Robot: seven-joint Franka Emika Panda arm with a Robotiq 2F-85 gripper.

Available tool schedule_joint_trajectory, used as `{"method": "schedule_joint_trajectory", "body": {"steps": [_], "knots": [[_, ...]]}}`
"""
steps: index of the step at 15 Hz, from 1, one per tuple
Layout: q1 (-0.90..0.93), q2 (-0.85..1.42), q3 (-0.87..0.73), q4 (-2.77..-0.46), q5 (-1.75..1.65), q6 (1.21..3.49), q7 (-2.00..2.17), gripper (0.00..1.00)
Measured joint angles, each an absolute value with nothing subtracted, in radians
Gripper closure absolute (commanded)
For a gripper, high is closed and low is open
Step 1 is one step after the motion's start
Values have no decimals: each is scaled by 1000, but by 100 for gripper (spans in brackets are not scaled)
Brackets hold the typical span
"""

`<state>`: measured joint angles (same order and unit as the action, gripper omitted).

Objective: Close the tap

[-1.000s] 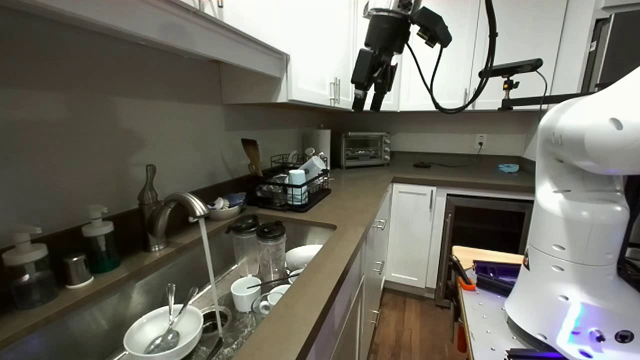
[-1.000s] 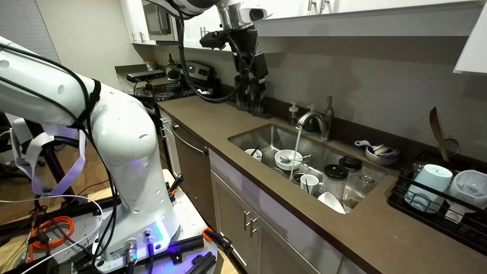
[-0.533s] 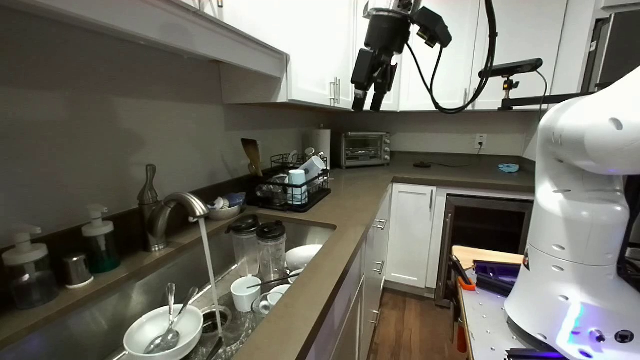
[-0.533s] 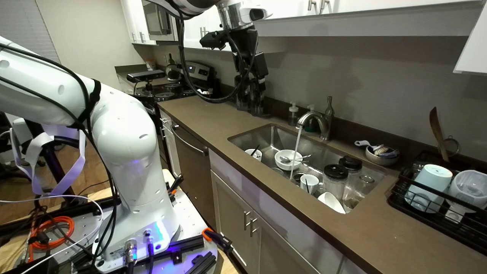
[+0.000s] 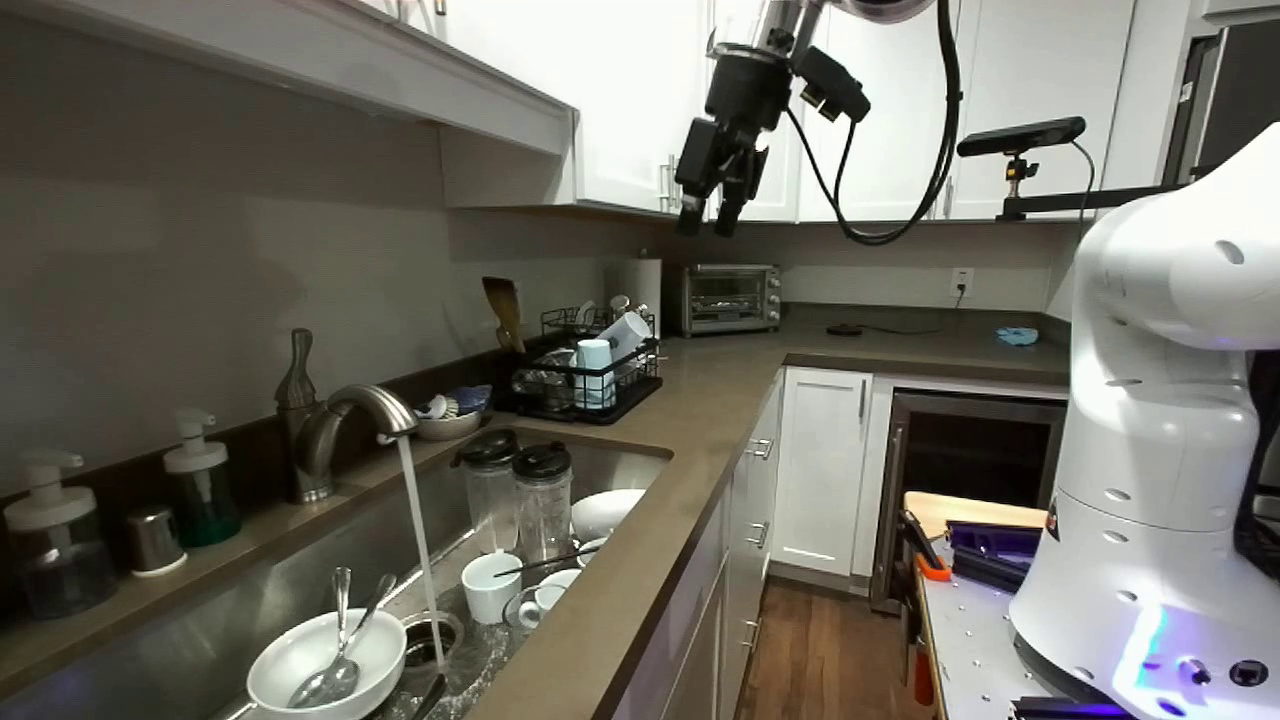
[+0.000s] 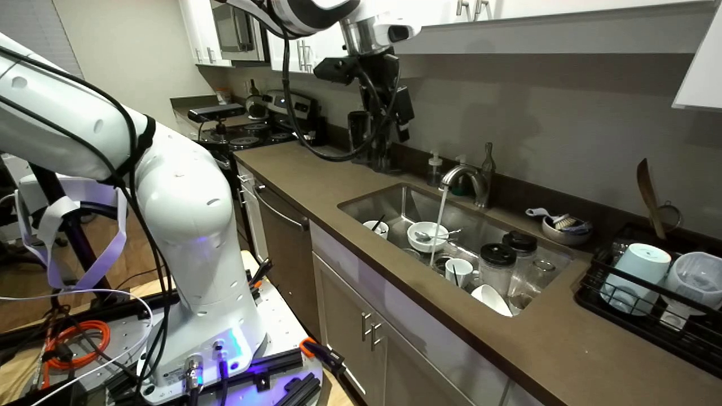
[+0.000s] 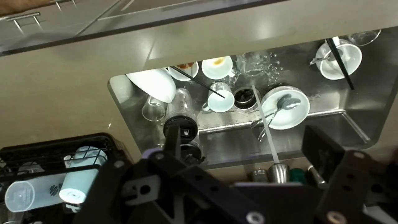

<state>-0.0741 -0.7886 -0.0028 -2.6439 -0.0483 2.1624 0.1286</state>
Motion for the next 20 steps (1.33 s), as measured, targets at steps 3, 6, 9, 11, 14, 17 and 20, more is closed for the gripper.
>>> {"method": "schedule_joint_trajectory", "body": {"steps": [3,6,9,11,14,17,20], "knots": [[-72,-724,-27,-2641,-48,2264,94,0],[-61,-648,-50,-2638,-47,2395,54,0],[-29,-562,-81,-2627,-23,2523,11,0],[3,-502,-103,-2608,11,2598,-20,0],[60,-403,-134,-2556,77,2691,-72,0],[124,-295,-162,-2481,162,2765,-144,0],[179,-197,-190,-2405,233,2816,-218,0]]}}
